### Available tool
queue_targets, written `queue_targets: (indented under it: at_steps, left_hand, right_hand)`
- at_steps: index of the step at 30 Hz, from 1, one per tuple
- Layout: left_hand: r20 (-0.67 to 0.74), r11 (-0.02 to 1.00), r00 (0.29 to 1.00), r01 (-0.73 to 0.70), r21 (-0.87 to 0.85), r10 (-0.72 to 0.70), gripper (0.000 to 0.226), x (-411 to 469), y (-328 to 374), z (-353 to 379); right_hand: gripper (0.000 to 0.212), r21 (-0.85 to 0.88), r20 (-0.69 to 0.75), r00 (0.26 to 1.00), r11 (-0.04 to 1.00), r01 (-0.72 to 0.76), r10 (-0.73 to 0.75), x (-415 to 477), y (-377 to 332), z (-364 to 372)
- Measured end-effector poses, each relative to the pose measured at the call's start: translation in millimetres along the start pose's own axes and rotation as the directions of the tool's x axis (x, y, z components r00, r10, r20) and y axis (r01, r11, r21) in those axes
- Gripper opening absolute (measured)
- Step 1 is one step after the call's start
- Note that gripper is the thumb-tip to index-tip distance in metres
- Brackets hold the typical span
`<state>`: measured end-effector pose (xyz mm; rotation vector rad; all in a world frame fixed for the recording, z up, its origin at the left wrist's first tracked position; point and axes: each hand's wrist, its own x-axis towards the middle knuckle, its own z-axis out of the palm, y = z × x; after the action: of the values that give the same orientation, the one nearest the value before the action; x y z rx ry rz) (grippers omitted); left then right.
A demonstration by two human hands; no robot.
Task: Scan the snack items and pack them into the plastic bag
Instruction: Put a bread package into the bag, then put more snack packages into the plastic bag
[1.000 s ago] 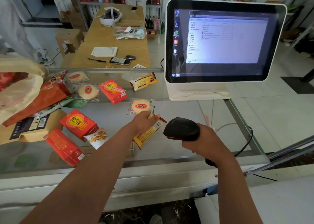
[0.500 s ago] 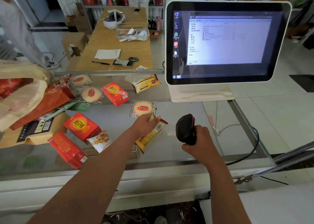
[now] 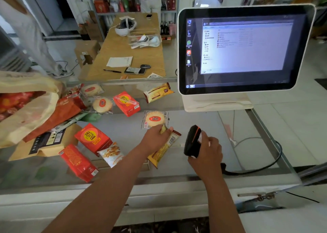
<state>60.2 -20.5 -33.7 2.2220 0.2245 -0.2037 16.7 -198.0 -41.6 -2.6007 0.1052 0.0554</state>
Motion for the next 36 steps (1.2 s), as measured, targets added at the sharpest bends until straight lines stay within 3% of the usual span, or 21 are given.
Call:
queue_targets:
  at_steps: [3, 5, 6, 9, 11, 15, 19, 23, 25, 28, 32, 36]
  left_hand:
    - [0.002, 0.99, 1.0, 0.001, -0.142, 0.0, 0.051, -2, -1, -15]
    - [0.014, 0.973, 0.999, -0.033, -0.23, 0.037, 0.054, -7, 1, -33]
    - [0.002, 0.957, 0.997, -0.068, -0.282, 0.071, 0.055, -10, 1, -46]
    - [-0.104, 0.899, 0.989, -0.14, -0.415, 0.106, 0.041, -29, -6, -95]
    - [-0.197, 0.862, 0.979, -0.141, -0.487, 0.049, 0.038, -47, -21, -138]
    - [-0.281, 0.811, 0.952, -0.07, -0.581, -0.119, 0.04, -82, -91, -230]
    - [-0.33, 0.806, 0.91, 0.008, -0.592, -0.251, 0.041, -110, -156, -303]
    - [-0.478, 0.829, 0.85, -0.095, -0.551, -0.221, 0.036, -135, -177, -361]
    - [-0.507, 0.793, 0.846, -0.193, -0.578, -0.163, 0.047, -149, -178, -385]
    - [-0.502, 0.709, 0.851, -0.259, -0.656, -0.154, 0.068, -163, -171, -411]
    - [-0.414, 0.587, 0.875, -0.203, -0.783, -0.25, 0.085, -166, -163, -441]
    - [-0.442, 0.579, 0.838, -0.196, -0.792, -0.321, 0.066, -164, -167, -463]
  right_hand:
    - [0.081, 0.038, -0.149, 0.987, 0.997, 0.061, -0.055, -11, -25, -2]
    - [0.066, 0.227, -0.304, 0.95, 0.963, 0.148, -0.074, -18, -57, 0]
    - [0.06, 0.36, -0.299, 0.953, 0.918, 0.168, -0.057, -21, -78, 1]
    - [0.042, 0.735, 0.006, 0.998, 0.678, 0.033, -0.055, -32, -151, 14]
    - [0.03, 0.833, 0.175, 0.979, 0.546, -0.091, -0.103, -43, -197, 32]
    - [0.034, 0.832, 0.308, 0.908, 0.544, -0.111, -0.286, -77, -288, 81]
    - [0.042, 0.812, 0.363, 0.861, 0.575, -0.105, -0.356, -115, -366, 128]
    - [0.031, 0.823, 0.357, 0.871, 0.554, -0.124, -0.336, -131, -414, 153]
    - [0.033, 0.832, 0.333, 0.893, 0.54, -0.127, -0.303, -131, -431, 155]
    - [0.039, 0.826, 0.316, 0.918, 0.545, -0.143, -0.238, -127, -448, 156]
    - [0.043, 0.756, 0.395, 0.902, 0.62, -0.21, -0.176, -113, -459, 159]
    - [0.039, 0.727, 0.494, 0.843, 0.633, -0.267, -0.211, -101, -473, 154]
